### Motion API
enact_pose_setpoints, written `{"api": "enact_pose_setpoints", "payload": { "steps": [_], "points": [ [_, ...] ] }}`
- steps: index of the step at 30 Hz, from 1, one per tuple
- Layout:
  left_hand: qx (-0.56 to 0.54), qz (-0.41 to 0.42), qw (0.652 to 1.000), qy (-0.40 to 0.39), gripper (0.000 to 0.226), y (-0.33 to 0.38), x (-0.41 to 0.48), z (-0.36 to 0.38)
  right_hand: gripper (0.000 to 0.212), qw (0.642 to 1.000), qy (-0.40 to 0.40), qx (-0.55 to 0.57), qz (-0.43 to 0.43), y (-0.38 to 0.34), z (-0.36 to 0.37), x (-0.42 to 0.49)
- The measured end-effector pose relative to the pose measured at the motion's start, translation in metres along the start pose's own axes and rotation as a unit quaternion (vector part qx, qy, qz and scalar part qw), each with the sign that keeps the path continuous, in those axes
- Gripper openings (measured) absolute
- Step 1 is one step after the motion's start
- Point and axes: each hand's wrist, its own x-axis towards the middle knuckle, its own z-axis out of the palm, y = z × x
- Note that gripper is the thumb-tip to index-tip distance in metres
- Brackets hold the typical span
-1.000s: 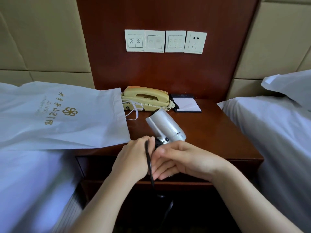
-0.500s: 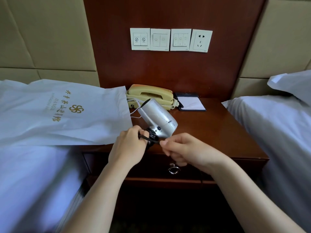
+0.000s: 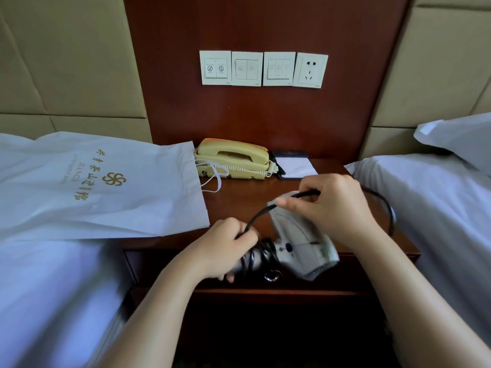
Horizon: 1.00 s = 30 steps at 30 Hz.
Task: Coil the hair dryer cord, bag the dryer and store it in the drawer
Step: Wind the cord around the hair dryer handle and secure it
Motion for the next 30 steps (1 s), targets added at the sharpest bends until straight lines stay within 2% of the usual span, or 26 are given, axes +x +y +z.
{"api": "enact_pose_setpoints", "payload": {
  "steps": [2, 5, 9, 12, 16, 18, 20, 23, 24, 26, 28, 30],
  "points": [
    [-0.029, 0.015, 0.999, -0.040, 0.037, 0.005, -0.001, 0.001, 0.058, 0.999, -0.010, 0.030, 0.027, 0.006, -0.003, 0.002],
    [-0.089, 0.005, 0.993, -0.077, 0.035, 0.008, -0.002, -0.002, 0.051, 0.989, -0.013, 0.141, 0.048, 0.016, 0.001, 0.008],
    [-0.130, -0.016, 0.985, -0.110, 0.029, 0.004, -0.002, -0.002, 0.054, 0.969, -0.026, 0.234, 0.066, 0.028, 0.012, 0.016],
    [-0.186, -0.039, 0.975, -0.120, 0.019, 0.004, -0.005, -0.001, 0.051, 0.944, -0.014, 0.311, 0.111, 0.035, 0.015, 0.017],
    [-0.254, 0.016, 0.957, -0.141, 0.026, 0.002, -0.003, -0.004, 0.044, 0.904, -0.024, 0.382, 0.190, 0.042, 0.019, 0.017],
    [-0.242, 0.010, 0.968, -0.071, 0.025, 0.001, 0.002, -0.002, 0.035, 0.901, -0.052, 0.382, 0.201, 0.042, 0.023, 0.011],
    [-0.260, -0.057, 0.964, 0.004, 0.036, 0.000, 0.016, -0.004, 0.025, 0.901, -0.098, 0.369, 0.206, 0.040, 0.030, 0.002],
    [-0.300, -0.081, 0.951, -0.007, 0.068, 0.005, 0.021, -0.014, 0.044, 0.903, -0.156, 0.346, 0.201, 0.033, 0.041, -0.008],
    [-0.318, -0.097, 0.943, 0.012, 0.065, 0.008, 0.021, -0.017, 0.045, 0.903, -0.160, 0.347, 0.193, 0.032, 0.044, -0.009],
    [-0.428, -0.082, 0.899, 0.046, 0.040, 0.006, 0.015, -0.019, 0.044, 0.908, -0.200, 0.322, 0.181, 0.029, 0.046, -0.011],
    [-0.516, -0.051, 0.851, 0.081, 0.038, -0.011, 0.006, -0.017, 0.043, 0.926, -0.256, 0.238, 0.146, 0.023, 0.045, -0.015],
    [-0.539, -0.064, 0.829, 0.135, 0.041, -0.024, 0.009, -0.015, 0.042, 0.938, -0.292, 0.168, 0.080, 0.010, 0.043, -0.021]
  ]
}}
